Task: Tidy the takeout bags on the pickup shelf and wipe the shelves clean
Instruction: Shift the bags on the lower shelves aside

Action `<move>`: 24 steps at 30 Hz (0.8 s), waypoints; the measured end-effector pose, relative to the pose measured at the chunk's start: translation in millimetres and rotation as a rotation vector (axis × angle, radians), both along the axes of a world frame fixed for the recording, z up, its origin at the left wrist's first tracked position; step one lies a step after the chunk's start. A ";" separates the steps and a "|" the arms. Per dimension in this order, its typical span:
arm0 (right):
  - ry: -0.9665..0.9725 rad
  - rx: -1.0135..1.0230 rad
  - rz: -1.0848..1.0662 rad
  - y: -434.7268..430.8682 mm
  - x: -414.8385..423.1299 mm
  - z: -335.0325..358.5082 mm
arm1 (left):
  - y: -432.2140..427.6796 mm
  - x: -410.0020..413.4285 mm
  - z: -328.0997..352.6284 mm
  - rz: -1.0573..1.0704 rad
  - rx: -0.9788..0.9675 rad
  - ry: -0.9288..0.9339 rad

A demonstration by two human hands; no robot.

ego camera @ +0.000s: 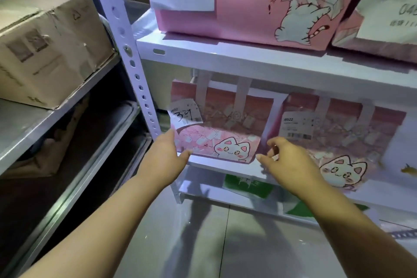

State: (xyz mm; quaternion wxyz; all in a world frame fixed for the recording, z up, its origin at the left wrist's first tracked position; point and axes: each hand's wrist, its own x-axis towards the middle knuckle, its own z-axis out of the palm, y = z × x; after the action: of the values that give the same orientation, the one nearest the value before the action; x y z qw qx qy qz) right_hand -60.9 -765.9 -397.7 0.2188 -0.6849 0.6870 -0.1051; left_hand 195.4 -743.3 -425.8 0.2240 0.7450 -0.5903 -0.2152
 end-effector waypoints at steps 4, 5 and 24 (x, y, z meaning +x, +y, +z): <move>-0.036 -0.004 -0.037 -15.3 10.1 -24.5 | -9.9 2.8 -19.3 0.049 -0.029 0.030; -0.036 -0.018 -0.048 -18.4 12.4 -30.3 | -11.6 2.3 -24.5 0.050 -0.036 0.029; -0.190 -0.059 -0.135 -29.5 24.2 -73.2 | -38.4 8.7 -60.2 0.026 -0.052 0.135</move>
State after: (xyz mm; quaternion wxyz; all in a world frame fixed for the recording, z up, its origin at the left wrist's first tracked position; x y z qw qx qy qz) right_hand -36.7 -795.4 -470.9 0.2551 -0.6301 0.7043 -0.2044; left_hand 204.1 -781.6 -486.0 0.2854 0.7303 -0.5696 -0.2466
